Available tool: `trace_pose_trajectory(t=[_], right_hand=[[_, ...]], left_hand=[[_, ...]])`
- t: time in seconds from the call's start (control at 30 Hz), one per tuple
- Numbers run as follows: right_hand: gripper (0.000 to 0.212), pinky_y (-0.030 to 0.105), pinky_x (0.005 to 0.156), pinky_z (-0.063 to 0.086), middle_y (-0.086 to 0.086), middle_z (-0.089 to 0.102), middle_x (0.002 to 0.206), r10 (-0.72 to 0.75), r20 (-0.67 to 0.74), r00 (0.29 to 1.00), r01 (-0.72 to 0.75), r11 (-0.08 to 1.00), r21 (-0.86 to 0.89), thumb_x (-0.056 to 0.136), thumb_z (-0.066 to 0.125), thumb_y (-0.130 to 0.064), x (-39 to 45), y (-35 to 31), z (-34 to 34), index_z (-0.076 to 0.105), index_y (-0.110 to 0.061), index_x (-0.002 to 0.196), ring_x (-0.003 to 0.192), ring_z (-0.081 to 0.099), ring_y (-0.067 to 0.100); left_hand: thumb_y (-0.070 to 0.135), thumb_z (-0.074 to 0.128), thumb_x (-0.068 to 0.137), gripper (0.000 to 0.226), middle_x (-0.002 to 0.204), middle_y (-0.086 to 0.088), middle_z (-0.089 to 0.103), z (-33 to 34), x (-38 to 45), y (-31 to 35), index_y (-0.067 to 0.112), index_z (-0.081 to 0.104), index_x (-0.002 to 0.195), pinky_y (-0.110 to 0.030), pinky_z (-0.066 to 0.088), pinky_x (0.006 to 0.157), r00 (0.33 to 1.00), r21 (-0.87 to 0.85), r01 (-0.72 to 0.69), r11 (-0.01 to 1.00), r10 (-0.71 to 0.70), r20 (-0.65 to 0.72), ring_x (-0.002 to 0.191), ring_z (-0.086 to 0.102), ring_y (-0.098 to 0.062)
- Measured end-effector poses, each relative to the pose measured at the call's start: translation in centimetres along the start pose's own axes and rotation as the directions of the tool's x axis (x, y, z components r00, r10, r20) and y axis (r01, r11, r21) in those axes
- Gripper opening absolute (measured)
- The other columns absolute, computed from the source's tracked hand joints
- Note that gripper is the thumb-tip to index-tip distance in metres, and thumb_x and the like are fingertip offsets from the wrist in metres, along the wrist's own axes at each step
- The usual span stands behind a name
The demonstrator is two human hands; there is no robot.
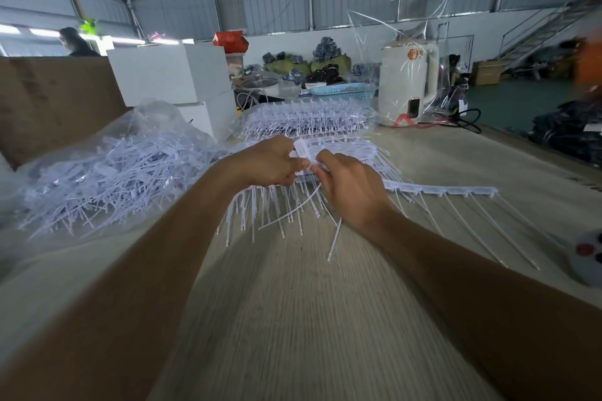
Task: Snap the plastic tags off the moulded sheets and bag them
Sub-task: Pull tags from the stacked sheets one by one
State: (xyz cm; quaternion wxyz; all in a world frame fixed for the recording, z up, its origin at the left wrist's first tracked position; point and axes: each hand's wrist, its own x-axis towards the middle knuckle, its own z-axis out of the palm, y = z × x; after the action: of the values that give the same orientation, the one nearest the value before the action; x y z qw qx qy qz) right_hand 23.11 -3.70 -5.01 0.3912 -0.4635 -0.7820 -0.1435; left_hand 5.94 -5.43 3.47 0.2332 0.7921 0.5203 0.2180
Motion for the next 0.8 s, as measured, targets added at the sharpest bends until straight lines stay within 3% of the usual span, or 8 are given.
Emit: trace_pose_trajectory(t=[0.1,0.17,0.27,0.4,0.5,0.67,0.73,0.8], right_hand=[[0.025,0.029,0.056,0.031,0.004,0.065,0.084,0.164,0.098,0.982,-0.164,0.986,-0.014,0.106,0.044,-0.036,0.2,0.8,0.2,0.059,-0.018,0.116,0.066,0.053,0.022],[0.027,0.030,0.060,0.032,0.006,0.067,0.089,0.214,0.056,0.975,-0.218,0.974,0.064,0.107,0.043,-0.035,0.5,1.3,0.1,0.059,-0.017,0.120,0.070,0.050,0.021],[0.028,0.035,0.067,0.039,0.009,0.066,0.099,0.074,0.061,0.995,-0.083,0.986,0.143,0.108,0.040,-0.027,0.4,0.1,-0.1,0.058,-0.011,0.122,0.084,0.057,0.026],[0.026,0.039,0.077,0.043,0.012,0.062,0.105,0.042,0.068,0.997,-0.055,0.977,0.208,0.104,0.039,-0.013,-0.2,-0.4,-0.4,0.055,-0.009,0.124,0.095,0.055,0.029],[0.028,0.033,0.075,0.034,0.007,0.056,0.104,0.088,0.010,0.996,-0.088,0.960,0.266,0.103,0.039,-0.010,-0.3,-0.3,-0.8,0.054,-0.008,0.126,0.095,0.052,0.025],[0.023,0.028,0.076,0.032,0.007,0.053,0.111,0.026,-0.051,0.998,-0.006,0.933,0.361,0.106,0.038,-0.010,-0.4,-0.6,-1.1,0.052,-0.007,0.124,0.095,0.049,0.017],[0.021,0.027,0.078,0.035,0.006,0.049,0.115,0.024,-0.061,0.998,0.002,0.920,0.392,0.106,0.038,-0.011,-0.3,-0.4,-1.0,0.051,-0.008,0.123,0.094,0.050,0.015],[0.021,0.034,0.080,0.046,0.004,0.045,0.120,0.075,-0.063,0.995,-0.039,0.894,0.445,0.107,0.038,-0.014,-0.3,-0.3,-0.9,0.047,-0.011,0.125,0.092,0.055,0.016]], left_hand=[[0.018,0.052,0.105,0.017,0.053,0.001,0.052,-1.5,-1.2,0.1,0.005,0.061,0.099,-0.021,0.031,0.044,0.989,-0.064,-0.034,0.997,0.043,0.142,0.046,0.038,-0.011],[0.019,0.053,0.104,0.016,0.060,-0.005,0.058,-2.7,-1.5,0.1,0.005,0.059,0.105,-0.022,0.034,0.046,0.994,-0.120,-0.070,0.990,0.080,0.078,0.049,0.041,-0.014],[0.016,0.053,0.104,0.013,0.072,-0.011,0.069,-3.1,-1.3,-0.4,0.010,0.047,0.114,-0.028,0.043,0.057,0.996,-0.177,-0.074,0.981,0.063,-0.064,0.059,0.051,-0.017],[0.010,0.052,0.104,0.015,0.091,-0.016,0.075,-1.0,-1.0,-1.8,0.006,0.048,0.117,-0.034,0.051,0.063,0.998,-0.257,0.039,0.966,-0.053,-0.044,0.075,0.062,-0.022],[0.013,0.054,0.103,0.015,0.089,-0.009,0.076,0.1,-0.6,-2.5,0.004,0.055,0.115,-0.031,0.054,0.063,0.998,-0.266,0.036,0.963,-0.050,-0.046,0.073,0.063,-0.018],[0.026,0.051,0.105,0.011,0.079,-0.008,0.074,2.3,0.5,-1.0,0.019,0.057,0.111,-0.035,0.058,0.060,0.986,-0.499,0.027,0.866,-0.105,-0.129,0.066,0.068,-0.022],[0.028,0.045,0.107,0.013,0.076,-0.010,0.071,3.9,1.2,0.3,0.021,0.055,0.102,-0.033,0.056,0.053,0.969,-0.528,0.020,0.849,-0.146,-0.198,0.060,0.067,-0.024],[0.027,0.041,0.107,0.015,0.082,-0.015,0.067,5.3,1.9,1.4,0.017,0.052,0.107,-0.031,0.051,0.045,0.932,-0.533,-0.005,0.846,-0.189,-0.309,0.054,0.063,-0.024]])
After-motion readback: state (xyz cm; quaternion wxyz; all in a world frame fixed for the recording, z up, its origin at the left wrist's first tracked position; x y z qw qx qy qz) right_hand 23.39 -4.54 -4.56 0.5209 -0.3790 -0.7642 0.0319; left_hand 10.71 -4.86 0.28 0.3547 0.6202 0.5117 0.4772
